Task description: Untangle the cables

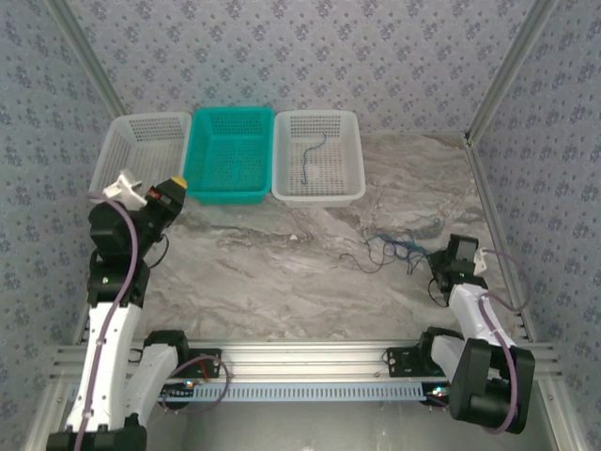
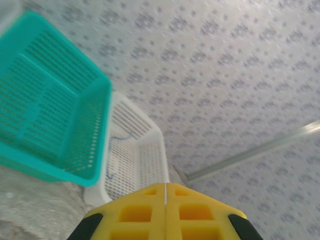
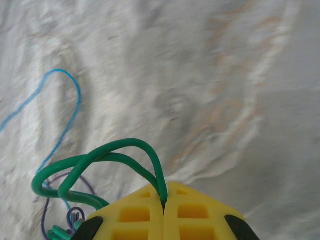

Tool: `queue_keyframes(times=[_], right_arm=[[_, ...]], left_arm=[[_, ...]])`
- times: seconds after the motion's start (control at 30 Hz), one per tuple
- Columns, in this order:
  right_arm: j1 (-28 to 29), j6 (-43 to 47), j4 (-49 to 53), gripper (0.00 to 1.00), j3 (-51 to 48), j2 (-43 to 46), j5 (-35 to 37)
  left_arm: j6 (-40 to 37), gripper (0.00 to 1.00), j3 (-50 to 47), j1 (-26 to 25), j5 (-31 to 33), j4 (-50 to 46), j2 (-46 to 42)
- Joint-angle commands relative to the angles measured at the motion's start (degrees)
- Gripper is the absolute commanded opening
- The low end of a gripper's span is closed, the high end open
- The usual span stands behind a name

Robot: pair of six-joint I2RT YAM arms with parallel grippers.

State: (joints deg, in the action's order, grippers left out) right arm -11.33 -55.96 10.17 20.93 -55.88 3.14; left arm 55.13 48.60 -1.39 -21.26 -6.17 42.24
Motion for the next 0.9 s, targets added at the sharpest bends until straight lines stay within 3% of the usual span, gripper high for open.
queue_keyframes(times=[0.0, 0.17, 0.43, 0.67, 0.87], right_arm=[[5.2, 6.3, 3.5, 0.00, 5.4, 2.6, 2.0], [12.2, 7.2, 5.8, 0.00, 8.1, 5.7, 7.4], [17.0, 9.5, 6.4, 0.00, 11.8, 3.3, 7.2], [18.8, 10.6, 8.4, 0.00, 12.0, 5.0, 7.3], [19.1, 10.0, 9.4, 0.00, 10.6, 7.3, 6.7]], left_arm=[[-2.8, 0.00, 5.6, -2.8, -6.4, 6.2, 2.2], [-8.3, 0.00, 14.9, -8.3, -4.5, 7.1, 7.3], [-13.3, 0.00, 33.7, -19.7, -2.9, 14.2, 29.2], [-13.7, 0.00, 57.4, -22.4, -8.4, 14.5, 52.1], [-13.9, 0.00, 66.5, -22.9, -7.8, 8.1, 66.0]])
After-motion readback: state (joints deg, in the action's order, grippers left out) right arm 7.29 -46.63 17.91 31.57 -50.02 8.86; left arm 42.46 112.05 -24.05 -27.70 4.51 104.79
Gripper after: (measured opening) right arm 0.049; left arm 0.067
